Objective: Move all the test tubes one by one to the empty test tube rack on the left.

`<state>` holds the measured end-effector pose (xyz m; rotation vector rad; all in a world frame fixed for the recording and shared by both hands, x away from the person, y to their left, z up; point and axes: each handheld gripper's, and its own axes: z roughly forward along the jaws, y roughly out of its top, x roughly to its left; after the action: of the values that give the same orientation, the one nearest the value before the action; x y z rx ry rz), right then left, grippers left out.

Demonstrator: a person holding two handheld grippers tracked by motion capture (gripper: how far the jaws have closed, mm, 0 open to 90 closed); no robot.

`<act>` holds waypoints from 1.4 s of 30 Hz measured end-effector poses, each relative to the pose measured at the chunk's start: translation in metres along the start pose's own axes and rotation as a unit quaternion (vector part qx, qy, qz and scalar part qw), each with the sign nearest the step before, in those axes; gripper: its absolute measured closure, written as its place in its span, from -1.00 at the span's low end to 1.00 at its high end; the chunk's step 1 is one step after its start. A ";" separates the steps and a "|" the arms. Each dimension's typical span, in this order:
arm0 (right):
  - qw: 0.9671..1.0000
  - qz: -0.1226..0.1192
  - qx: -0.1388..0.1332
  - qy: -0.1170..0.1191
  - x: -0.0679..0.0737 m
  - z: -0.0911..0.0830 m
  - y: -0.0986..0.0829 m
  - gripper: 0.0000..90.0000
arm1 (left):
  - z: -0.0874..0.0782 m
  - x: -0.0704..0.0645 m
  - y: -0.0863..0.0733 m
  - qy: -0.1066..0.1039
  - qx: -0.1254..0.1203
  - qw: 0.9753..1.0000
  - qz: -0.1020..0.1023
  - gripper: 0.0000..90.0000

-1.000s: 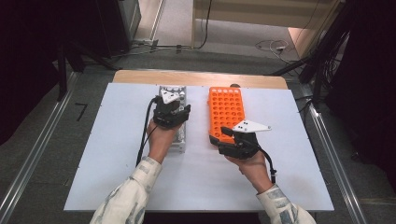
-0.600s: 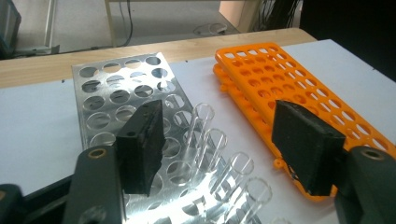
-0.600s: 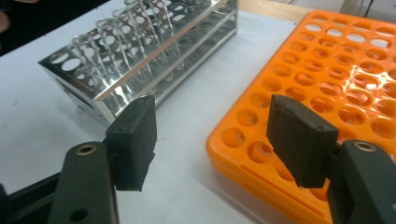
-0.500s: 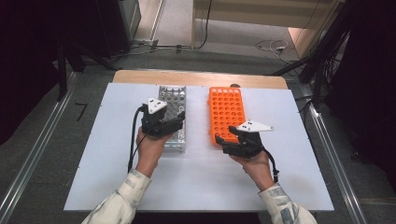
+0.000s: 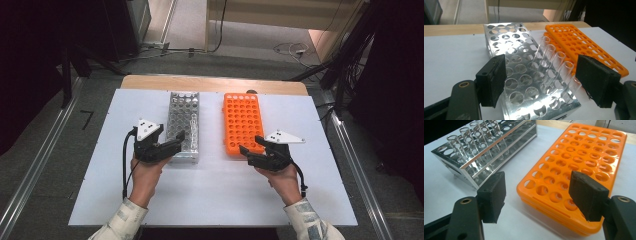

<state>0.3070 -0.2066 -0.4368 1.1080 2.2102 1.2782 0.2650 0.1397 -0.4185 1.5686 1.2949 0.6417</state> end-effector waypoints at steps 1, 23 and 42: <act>1.000 0.000 0.001 -0.002 -0.001 -0.001 0.000 -0.37 | -0.002 0.001 -0.002 0.001 -0.001 1.000 0.002 -0.46; 0.999 0.010 -0.003 -0.036 -0.022 -0.030 -0.022 -0.40 | -0.029 0.036 -0.036 0.064 0.018 0.998 0.006 -0.55; 0.996 0.031 0.001 -0.080 -0.049 -0.059 -0.047 -0.42 | -0.047 0.063 -0.052 0.096 0.011 0.995 -0.011 -0.62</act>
<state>0.2799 -0.2911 -0.4489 1.2421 2.0749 1.1680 0.2213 0.2128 -0.4574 1.5373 1.4631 0.7830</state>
